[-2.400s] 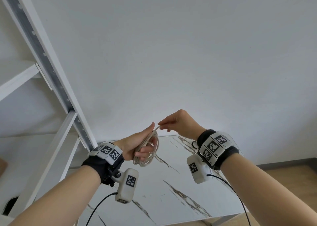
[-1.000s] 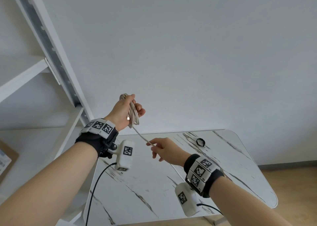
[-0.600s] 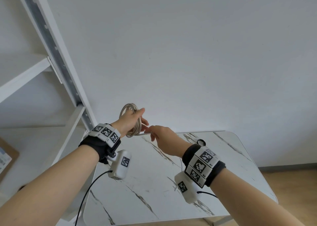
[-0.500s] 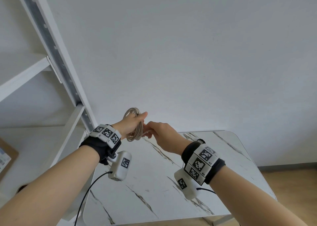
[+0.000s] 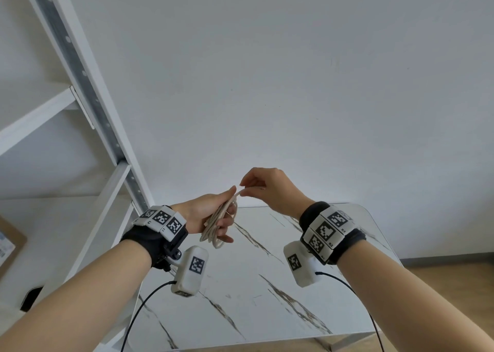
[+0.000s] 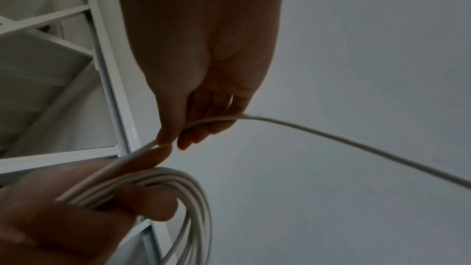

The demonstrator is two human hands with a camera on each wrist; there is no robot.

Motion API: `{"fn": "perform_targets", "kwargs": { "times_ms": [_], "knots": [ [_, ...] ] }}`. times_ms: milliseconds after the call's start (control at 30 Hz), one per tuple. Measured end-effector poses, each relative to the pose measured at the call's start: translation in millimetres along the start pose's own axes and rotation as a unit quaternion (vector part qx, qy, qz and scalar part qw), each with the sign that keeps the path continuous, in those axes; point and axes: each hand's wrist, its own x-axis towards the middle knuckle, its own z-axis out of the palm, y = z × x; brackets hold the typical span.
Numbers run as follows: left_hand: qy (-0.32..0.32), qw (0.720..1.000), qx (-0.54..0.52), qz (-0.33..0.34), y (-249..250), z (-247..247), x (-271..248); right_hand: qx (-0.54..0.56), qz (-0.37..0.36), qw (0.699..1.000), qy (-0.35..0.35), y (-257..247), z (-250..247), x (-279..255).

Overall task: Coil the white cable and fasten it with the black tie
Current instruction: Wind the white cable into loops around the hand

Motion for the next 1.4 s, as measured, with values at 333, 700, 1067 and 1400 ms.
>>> {"fn": "perform_targets", "kwargs": {
  "times_ms": [333, 700, 1067, 1400],
  "knots": [
    [-0.08, 0.996, -0.043, -0.005, 13, 11, -10, 0.01, 0.001, 1.0, 0.012, 22, 8, -2],
    [-0.113, 0.983, -0.137, 0.049, 16, 15, -20, 0.062, 0.039, 0.997, 0.014, 35, 21, 0],
    [-0.032, 0.94, -0.281, 0.192, 31, 12, -18, 0.074, 0.097, 0.991, -0.056, 39, 48, -20],
    [0.193, 0.896, -0.331, 0.226, 22, 5, 4, -0.085, 0.121, 0.971, -0.186, 26, 57, -31]
  ]
}}
